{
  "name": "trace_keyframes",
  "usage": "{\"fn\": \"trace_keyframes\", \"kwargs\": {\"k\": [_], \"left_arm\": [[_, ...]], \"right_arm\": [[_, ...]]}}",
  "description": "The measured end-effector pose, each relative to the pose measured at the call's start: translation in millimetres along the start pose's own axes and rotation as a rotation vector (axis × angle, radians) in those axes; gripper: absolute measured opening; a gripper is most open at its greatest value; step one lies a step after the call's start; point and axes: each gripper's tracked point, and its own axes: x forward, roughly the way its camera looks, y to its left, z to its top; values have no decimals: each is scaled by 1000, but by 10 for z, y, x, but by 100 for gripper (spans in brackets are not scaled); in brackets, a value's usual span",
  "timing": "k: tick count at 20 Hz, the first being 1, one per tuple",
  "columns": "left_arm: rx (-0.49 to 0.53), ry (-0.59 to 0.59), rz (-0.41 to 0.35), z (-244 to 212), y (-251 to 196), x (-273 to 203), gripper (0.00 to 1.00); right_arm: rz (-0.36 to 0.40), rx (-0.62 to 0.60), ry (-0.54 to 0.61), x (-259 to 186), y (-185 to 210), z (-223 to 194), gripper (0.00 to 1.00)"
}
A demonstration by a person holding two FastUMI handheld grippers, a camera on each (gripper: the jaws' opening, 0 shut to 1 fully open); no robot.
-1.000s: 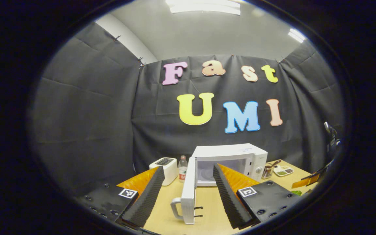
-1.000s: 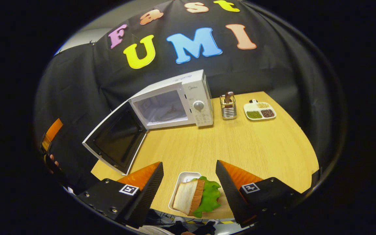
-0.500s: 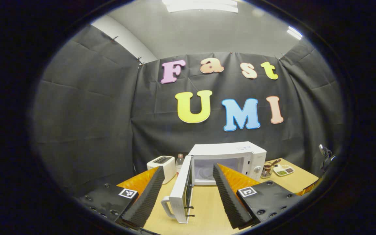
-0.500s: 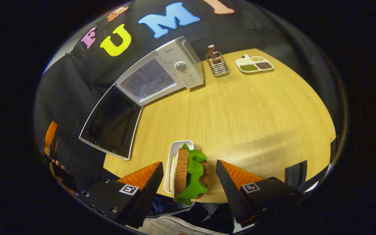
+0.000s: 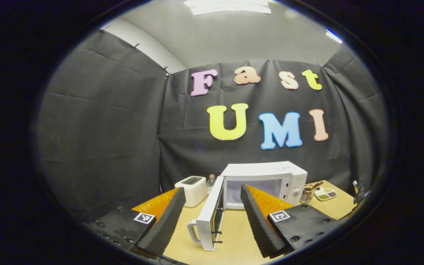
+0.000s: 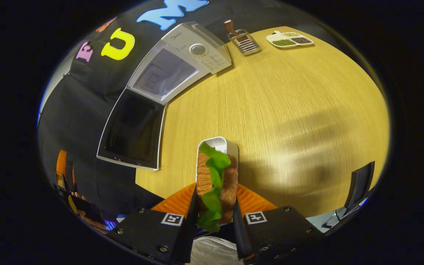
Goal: Open the microwave oven with the left hand, put the food in, and close the microwave oven.
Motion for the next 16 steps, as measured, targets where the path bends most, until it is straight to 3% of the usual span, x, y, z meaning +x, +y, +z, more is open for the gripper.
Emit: {"fn": "trace_keyframes", "kwargs": {"k": [2, 4, 8, 9, 10, 16], "left_arm": [[-6, -5, 23, 6, 50, -3, 97], [-10, -4, 35, 5, 89, 37, 96], [-41, -39, 31, 144, 164, 169, 96], [-47, -47, 26, 155, 193, 231, 96], [-53, -54, 20, 174, 219, 294, 96], [-61, -90, -39, 280, 485, 697, 97]], "right_arm": [[-3, -49, -3, -11, -20, -17, 47], [-14, -88, -33, -78, 3, 78, 33], [5, -110, -61, -166, 203, 203, 33], [8, -101, -79, -185, 255, 256, 29], [11, -94, -97, -193, 321, 316, 33], [54, -68, -229, -104, 891, 684, 33]]}}
